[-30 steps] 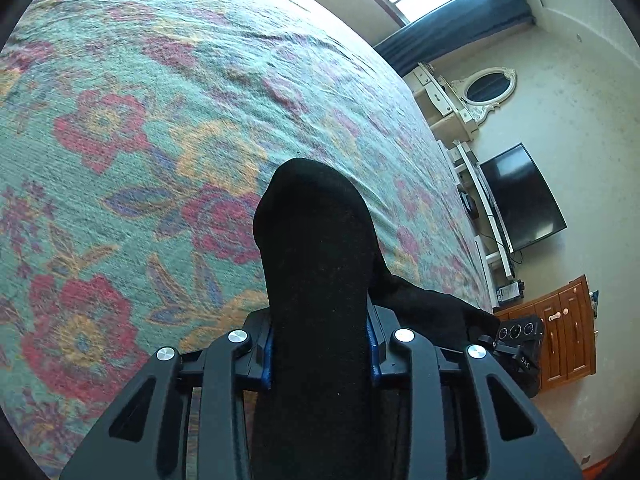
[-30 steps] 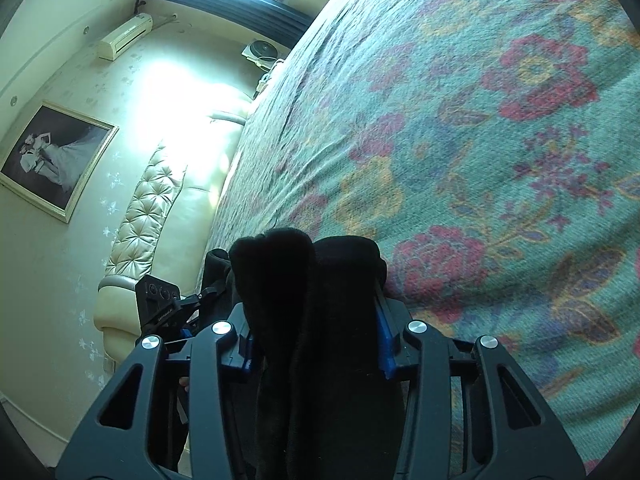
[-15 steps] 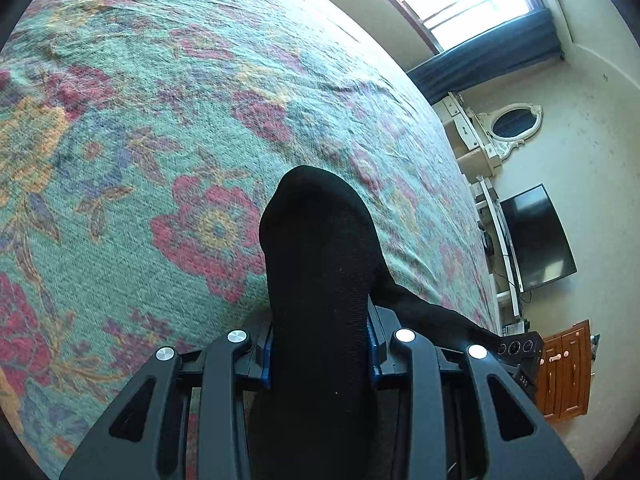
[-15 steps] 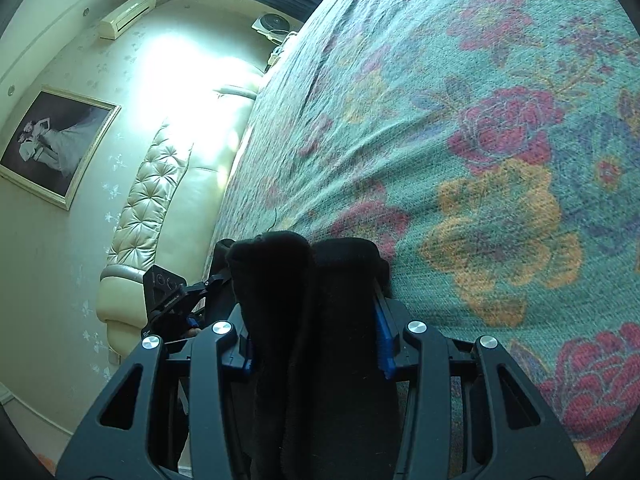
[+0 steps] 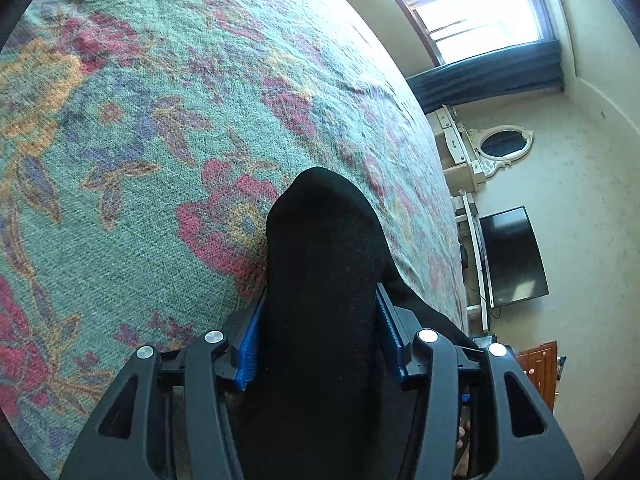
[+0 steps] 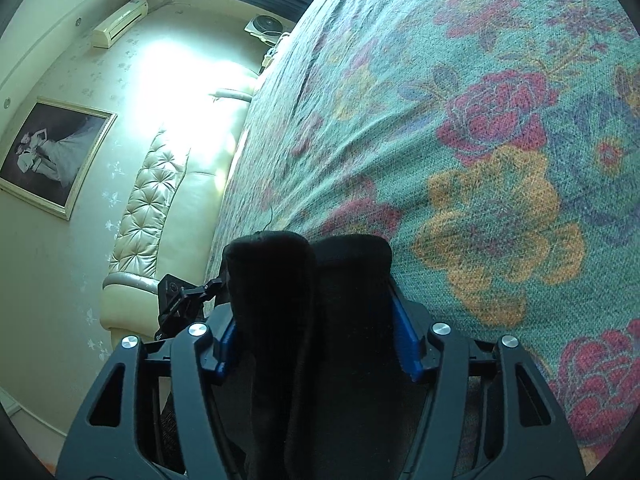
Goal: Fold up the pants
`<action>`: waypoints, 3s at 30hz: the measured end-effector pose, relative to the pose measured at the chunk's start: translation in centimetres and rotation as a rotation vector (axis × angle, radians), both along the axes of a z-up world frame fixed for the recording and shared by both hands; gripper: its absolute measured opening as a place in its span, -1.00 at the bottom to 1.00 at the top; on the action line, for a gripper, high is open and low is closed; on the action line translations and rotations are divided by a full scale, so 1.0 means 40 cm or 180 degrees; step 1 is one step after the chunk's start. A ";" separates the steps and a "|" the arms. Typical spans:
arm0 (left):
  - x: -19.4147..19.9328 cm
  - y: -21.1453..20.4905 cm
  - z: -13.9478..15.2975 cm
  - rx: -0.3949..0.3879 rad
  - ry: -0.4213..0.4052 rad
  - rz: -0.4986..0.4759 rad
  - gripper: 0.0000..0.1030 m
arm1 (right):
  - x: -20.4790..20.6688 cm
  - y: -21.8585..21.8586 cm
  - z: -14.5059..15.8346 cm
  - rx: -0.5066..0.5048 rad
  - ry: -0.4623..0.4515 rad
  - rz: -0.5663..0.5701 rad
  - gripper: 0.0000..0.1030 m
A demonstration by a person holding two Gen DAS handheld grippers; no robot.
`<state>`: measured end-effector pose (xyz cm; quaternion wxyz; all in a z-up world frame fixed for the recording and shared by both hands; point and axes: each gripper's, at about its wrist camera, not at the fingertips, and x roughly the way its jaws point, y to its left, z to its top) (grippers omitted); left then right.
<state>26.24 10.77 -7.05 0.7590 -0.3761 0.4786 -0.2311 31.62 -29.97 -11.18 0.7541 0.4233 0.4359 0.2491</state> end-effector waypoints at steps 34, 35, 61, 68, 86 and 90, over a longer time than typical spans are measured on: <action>-0.352 0.005 -0.008 0.0123 0.0113 0.0344 0.16 | -0.330 0.044 -0.002 -0.0109 0.0028 -0.0263 -0.31; -0.356 0.009 -0.006 0.0089 0.0111 0.0357 0.14 | -0.334 0.039 -0.001 -0.0072 0.0016 -0.0270 -0.32; -0.403 0.059 -0.005 -0.0061 0.0061 0.0366 -0.05 | -0.416 -0.003 -0.007 0.0266 0.0022 -0.0390 -0.35; -0.403 0.052 -0.014 -0.0085 0.0051 0.0330 -0.05 | -0.415 -0.012 -0.033 0.0264 0.0062 -0.0382 -0.33; -0.267 0.153 0.077 0.0192 -0.0447 0.0376 0.54 | -0.279 -0.103 0.041 -0.0125 -0.0045 -0.0416 0.75; -0.168 0.084 0.051 0.0353 -0.0332 0.0152 0.54 | -0.191 -0.070 0.018 -0.0194 0.0043 -0.0299 0.75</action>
